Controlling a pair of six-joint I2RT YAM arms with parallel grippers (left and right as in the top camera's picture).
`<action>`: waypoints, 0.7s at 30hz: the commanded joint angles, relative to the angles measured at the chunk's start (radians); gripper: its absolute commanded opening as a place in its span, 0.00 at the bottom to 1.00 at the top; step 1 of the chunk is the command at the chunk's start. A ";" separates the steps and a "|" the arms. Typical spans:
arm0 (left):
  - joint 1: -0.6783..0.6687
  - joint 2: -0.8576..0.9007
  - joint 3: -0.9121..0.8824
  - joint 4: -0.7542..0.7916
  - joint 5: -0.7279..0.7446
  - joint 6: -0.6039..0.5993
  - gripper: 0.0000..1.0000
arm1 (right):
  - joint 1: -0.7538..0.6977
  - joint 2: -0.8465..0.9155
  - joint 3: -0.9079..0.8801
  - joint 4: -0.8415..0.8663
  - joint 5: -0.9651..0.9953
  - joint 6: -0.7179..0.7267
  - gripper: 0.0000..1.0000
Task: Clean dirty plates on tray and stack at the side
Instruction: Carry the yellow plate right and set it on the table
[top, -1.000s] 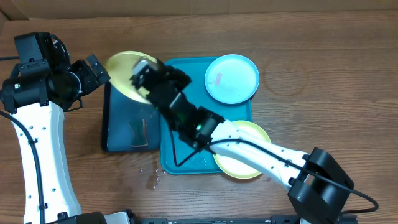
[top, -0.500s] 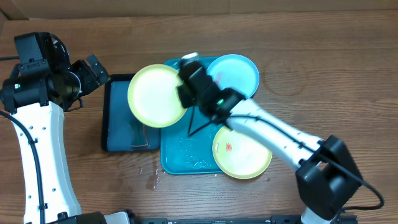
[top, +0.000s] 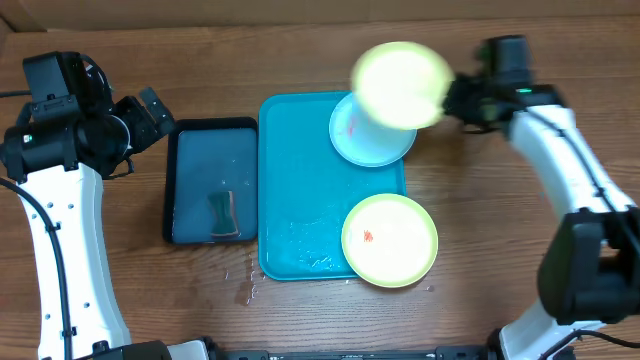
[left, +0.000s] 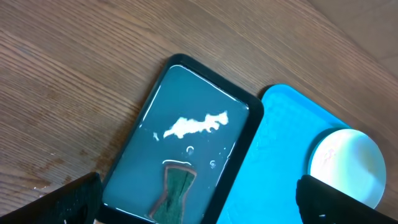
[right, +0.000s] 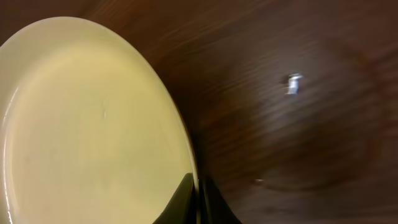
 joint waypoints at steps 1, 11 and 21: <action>-0.002 0.008 0.011 0.000 0.001 -0.017 1.00 | -0.125 -0.044 0.016 -0.030 -0.028 0.013 0.04; -0.002 0.008 0.011 0.000 0.001 -0.017 1.00 | -0.362 -0.041 -0.072 -0.119 0.003 0.013 0.04; -0.002 0.008 0.011 0.000 0.001 -0.017 1.00 | -0.340 -0.038 -0.208 -0.031 0.026 0.034 0.04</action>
